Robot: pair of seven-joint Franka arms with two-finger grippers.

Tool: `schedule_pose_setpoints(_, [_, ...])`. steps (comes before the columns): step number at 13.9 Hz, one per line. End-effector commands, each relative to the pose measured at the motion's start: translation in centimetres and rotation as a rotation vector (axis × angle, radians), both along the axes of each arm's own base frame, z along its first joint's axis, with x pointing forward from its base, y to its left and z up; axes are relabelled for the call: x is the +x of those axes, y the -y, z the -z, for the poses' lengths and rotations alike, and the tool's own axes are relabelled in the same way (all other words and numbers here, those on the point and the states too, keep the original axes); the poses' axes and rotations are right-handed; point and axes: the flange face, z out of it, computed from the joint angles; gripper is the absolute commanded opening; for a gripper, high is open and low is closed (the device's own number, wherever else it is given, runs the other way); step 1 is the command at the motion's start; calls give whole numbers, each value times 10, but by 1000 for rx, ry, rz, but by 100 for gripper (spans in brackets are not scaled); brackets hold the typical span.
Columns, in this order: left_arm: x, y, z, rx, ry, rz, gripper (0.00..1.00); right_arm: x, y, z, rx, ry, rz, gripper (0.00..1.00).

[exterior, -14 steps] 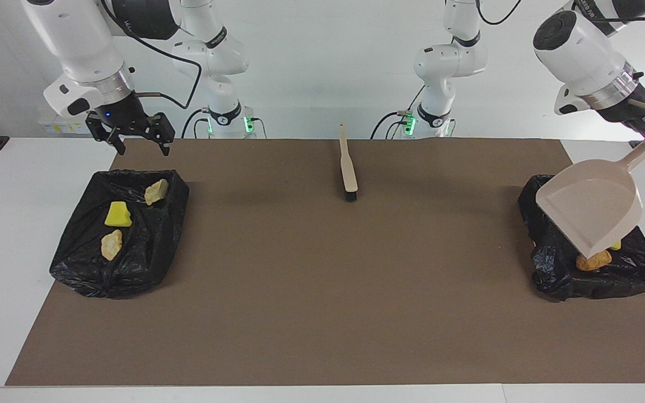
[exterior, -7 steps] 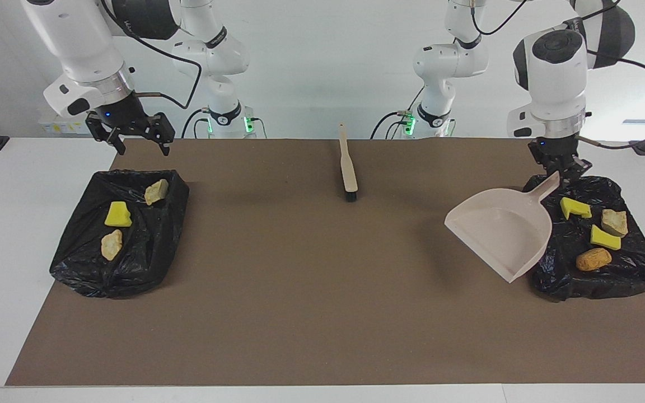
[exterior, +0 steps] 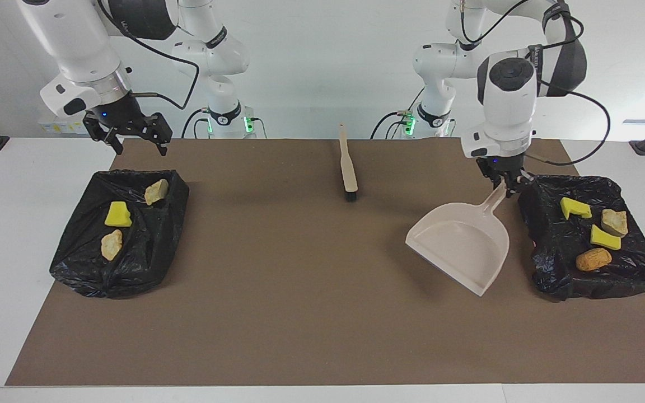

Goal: Sweep and dump trash in bin
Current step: 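Carry the beige dustpan to the table center with the left gripper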

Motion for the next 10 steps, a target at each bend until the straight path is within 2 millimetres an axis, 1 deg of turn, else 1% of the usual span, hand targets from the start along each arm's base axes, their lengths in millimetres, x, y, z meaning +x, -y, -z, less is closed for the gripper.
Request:
schedule_pose_setpoints(1, [1,38,21,-82,29,-147,0,-6,-2,-1,19,2,15,100])
schedule_pose_setpoints(3, [-3,75,33,-142,27,-243,0,-6,-2,-1,19,2,15,100])
schedule_pose_setpoints(5, [1,100,47,-182,27,-336,0,-6,-3,-1,19,2,13,100])
schedule_pose_setpoints(7, [8,122,44,-261,2,-403,0,-6,-2,-1,19,2,15,100])
schedule_pose_setpoints(9, [11,146,43,-274,15,-476,0,-6,-3,-1,19,2,13,100])
schedule_pose_setpoints(10, [9,167,45,-278,18,-496,0,-6,-3,-1,19,2,13,100])
